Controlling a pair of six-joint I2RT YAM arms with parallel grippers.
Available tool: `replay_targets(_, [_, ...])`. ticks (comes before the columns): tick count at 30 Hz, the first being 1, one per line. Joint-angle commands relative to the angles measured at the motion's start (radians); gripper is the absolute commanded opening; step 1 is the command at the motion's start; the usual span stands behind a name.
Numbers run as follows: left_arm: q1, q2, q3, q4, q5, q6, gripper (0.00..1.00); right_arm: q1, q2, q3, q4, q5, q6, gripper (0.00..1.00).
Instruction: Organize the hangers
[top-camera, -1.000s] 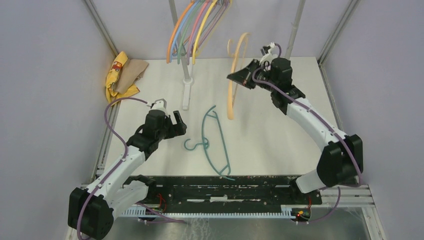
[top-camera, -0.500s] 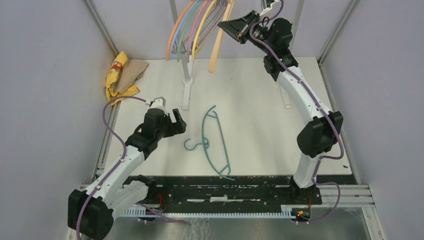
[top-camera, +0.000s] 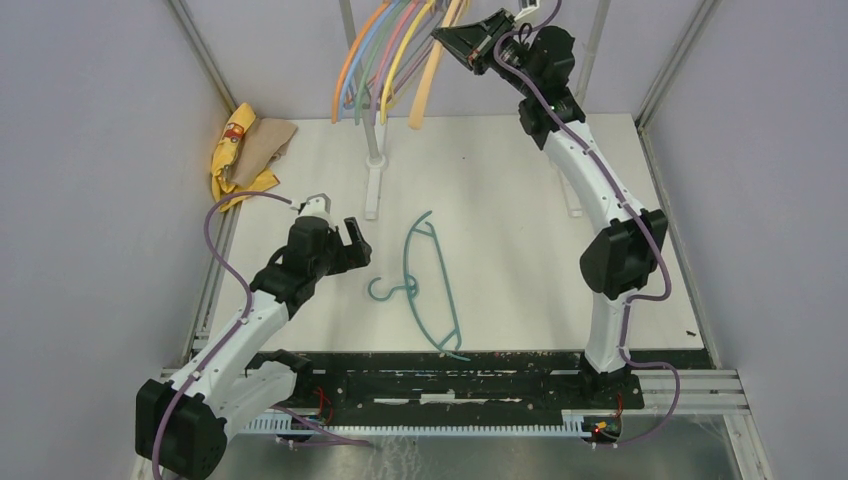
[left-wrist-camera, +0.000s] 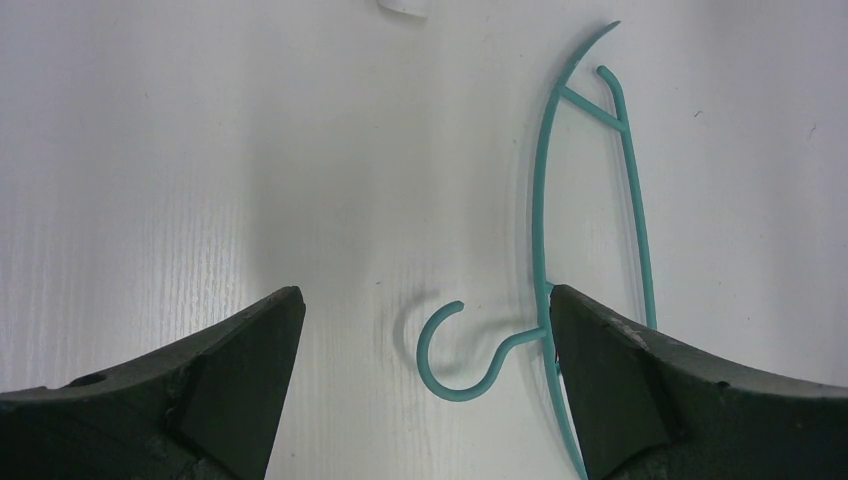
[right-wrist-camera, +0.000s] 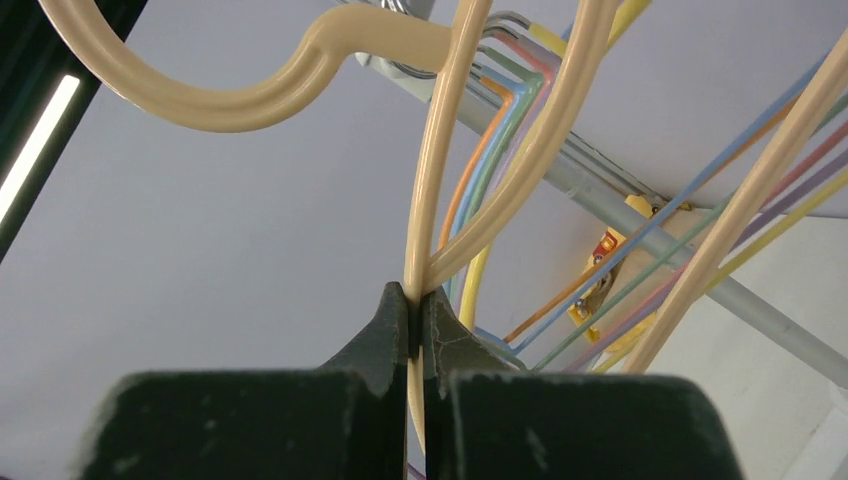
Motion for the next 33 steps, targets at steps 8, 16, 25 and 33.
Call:
replay_targets(8, [0.004,-0.027,0.036,0.015,-0.027,-0.008,0.99,-0.002,0.051,0.074,-0.045,0.112,0.097,0.0])
replay_targets(16, [0.004,-0.024,0.029,0.011,-0.041,-0.001,0.99,-0.002,0.075,0.068,-0.062,0.129,0.13,0.0])
replay_targets(25, [0.004,-0.012,0.019,0.016,-0.046,0.001,0.99,0.009,0.029,0.031,-0.032,0.098,0.095,0.0])
replay_targets(33, [0.004,0.003,0.015,0.032,-0.036,-0.004,0.99,0.012,-0.052,-0.038,-0.028,0.078,0.068,0.01])
